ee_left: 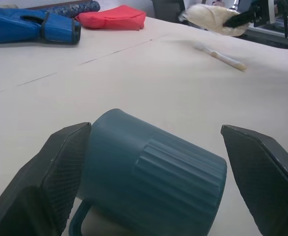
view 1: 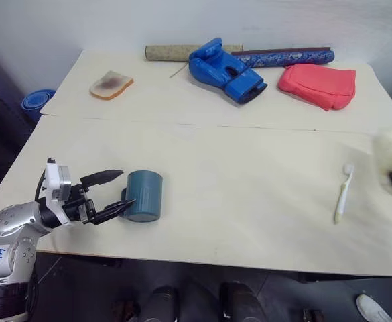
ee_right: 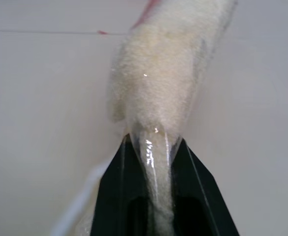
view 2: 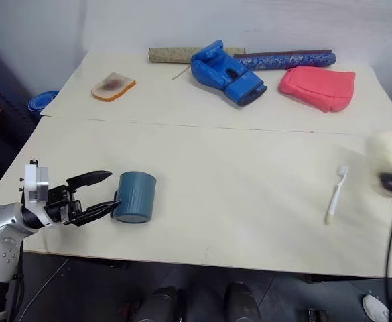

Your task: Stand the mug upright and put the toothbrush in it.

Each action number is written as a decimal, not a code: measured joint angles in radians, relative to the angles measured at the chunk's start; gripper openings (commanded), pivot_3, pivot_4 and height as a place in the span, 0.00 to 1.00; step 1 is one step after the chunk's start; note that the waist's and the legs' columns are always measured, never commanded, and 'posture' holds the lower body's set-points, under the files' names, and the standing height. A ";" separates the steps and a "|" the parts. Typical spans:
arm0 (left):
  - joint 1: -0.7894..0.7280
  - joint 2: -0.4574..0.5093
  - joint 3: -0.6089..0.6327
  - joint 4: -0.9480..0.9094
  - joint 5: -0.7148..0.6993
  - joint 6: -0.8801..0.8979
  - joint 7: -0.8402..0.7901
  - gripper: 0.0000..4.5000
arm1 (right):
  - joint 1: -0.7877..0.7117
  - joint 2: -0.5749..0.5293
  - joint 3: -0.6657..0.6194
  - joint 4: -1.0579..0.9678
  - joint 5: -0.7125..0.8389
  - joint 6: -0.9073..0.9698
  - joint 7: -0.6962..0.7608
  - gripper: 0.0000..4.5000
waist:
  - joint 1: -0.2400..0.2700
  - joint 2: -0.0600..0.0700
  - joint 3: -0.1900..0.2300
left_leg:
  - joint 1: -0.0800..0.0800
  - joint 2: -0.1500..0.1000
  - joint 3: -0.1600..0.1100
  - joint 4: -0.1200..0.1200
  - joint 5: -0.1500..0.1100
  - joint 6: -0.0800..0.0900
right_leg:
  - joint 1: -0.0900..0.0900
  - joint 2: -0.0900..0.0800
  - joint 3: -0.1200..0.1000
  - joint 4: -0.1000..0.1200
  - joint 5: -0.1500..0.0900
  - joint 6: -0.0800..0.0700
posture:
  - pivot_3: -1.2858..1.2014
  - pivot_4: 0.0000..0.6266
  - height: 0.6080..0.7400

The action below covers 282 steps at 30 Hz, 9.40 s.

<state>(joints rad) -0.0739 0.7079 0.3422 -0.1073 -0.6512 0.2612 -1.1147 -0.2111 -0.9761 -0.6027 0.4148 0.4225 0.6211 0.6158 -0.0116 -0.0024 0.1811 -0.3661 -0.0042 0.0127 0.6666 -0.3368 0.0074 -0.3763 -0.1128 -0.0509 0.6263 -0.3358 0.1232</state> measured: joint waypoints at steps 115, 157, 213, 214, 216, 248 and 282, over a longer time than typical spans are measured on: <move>-0.575 -0.209 -0.401 0.588 0.488 -0.250 0.159 0.99 | 0.590 0.343 0.094 -0.666 0.183 -0.796 0.355 1.00 | 0.035 0.003 0.001 | -0.005 0.000 -0.006 0.012 0.000 -0.002 | 0.002 0.002 -0.006 0.002 0.003 0.004 | 0.52 0.24 1.00; -0.690 -0.075 -0.458 0.923 0.560 -1.051 -0.173 0.99 | 0.613 0.408 0.020 -0.705 0.136 -0.753 0.308 1.00 | 0.033 0.004 0.000 | -0.004 -0.001 -0.001 0.013 -0.004 0.003 | 0.001 0.002 -0.001 0.002 0.003 0.005 | 0.52 0.24 1.00; -0.823 -0.157 -0.808 0.669 0.092 -0.325 -0.388 0.00 | 0.530 0.439 0.101 -0.678 0.137 -0.745 0.313 1.00 | 0.031 0.009 -0.003 | -0.006 -0.002 -0.003 0.017 -0.005 0.008 | 0.002 0.000 0.001 0.001 0.004 0.008 | 0.52 0.24 1.00; -0.823 -0.154 -0.788 0.644 0.069 -0.270 -0.388 0.00 | 0.528 0.439 0.105 -0.677 0.136 -0.747 0.313 1.00 | 0.033 0.009 -0.003 | -0.005 -0.003 -0.002 0.017 -0.005 0.008 | 0.002 0.000 0.001 0.001 0.004 0.008 | 0.52 0.24 1.00; -0.794 -0.216 -0.736 0.563 -0.020 0.016 -0.369 0.00 | 0.512 0.440 0.120 -0.660 0.133 -0.750 0.312 1.00 | 0.036 0.009 -0.003 | -0.005 -0.004 -0.003 0.017 -0.005 0.009 | 0.003 -0.001 0.001 0.001 0.004 0.008 | 0.52 0.24 1.00; -0.656 -0.248 -0.574 0.551 0.290 0.141 -0.190 0.84 | 0.503 0.453 0.127 -0.653 0.117 -0.796 0.290 1.00 | 0.032 0.008 -0.003 | -0.005 -0.003 -0.001 0.016 -0.004 0.007 | 0.002 0.000 0.002 0.001 0.004 0.008 | 0.52 0.24 1.00; -0.235 -0.064 -0.231 0.098 0.071 -0.056 -0.234 0.99 | 0.061 -0.088 0.159 -0.535 0.218 0.521 -0.140 1.00 | 0.016 0.010 -0.004 | -0.006 -0.002 -0.003 0.016 -0.006 0.007 | 0.002 -0.003 0.009 -0.002 0.004 0.007 | 0.52 0.24 1.00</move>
<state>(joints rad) -0.3090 0.6442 0.1117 -0.0091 -0.5807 0.2052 -1.3490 -0.1499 -1.0637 -0.4441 -0.1205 0.6409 1.1418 0.4760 0.0043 0.0079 0.1770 -0.3725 -0.0063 0.0093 0.6824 -0.3430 0.0144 -0.3747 -0.1155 -0.0416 0.6245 -0.3316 0.1301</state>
